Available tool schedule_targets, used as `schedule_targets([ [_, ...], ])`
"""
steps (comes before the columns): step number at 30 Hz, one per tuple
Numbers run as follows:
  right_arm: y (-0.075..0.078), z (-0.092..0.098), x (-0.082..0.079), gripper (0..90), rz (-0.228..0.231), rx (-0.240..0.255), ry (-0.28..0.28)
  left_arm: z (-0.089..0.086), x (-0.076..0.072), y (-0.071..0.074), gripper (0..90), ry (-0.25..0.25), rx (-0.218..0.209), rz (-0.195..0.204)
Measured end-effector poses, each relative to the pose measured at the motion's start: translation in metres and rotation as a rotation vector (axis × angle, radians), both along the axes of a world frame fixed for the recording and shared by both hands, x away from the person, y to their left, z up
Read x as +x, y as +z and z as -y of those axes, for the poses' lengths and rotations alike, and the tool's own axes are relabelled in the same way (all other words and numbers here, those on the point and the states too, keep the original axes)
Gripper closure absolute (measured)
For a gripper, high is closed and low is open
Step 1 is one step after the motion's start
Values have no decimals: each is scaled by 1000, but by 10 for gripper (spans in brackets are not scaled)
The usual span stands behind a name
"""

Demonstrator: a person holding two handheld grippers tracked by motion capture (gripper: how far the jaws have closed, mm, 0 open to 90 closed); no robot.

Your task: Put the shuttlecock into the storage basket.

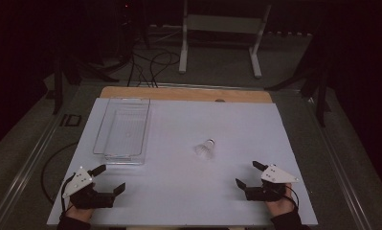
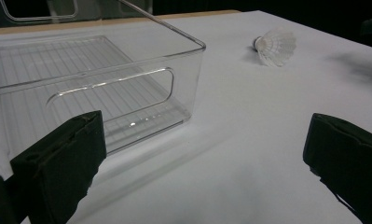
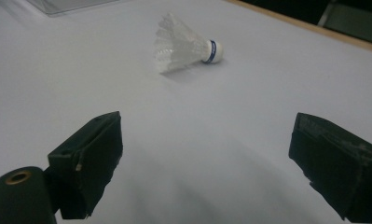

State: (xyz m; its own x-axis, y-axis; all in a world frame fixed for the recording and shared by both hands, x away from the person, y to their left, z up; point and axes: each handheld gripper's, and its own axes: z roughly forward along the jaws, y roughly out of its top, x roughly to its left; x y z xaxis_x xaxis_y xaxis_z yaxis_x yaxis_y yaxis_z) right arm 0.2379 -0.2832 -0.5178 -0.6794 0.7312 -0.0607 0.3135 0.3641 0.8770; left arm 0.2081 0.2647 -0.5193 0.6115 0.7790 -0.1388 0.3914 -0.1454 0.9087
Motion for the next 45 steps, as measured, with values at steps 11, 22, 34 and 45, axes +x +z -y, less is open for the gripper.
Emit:
schedule_targets([
  [11, 3, 0, -2, 99, 11, -12, -20, -1, -1, 2, 1, 7, 3, 7],
  [22, 5, 0, -3, 99, 34, -14, -21, 0, 0, 10, 0, -23, -6, 3],
  [34, 7, 0, -4, 99, 46, -7, -27, 4, 2, 39, 0, -115, 64, -11],
  [45, 7, -1, -5, 99, 36, -11, -23, 12, 9, 57, 0, -210, 165, -41],
])
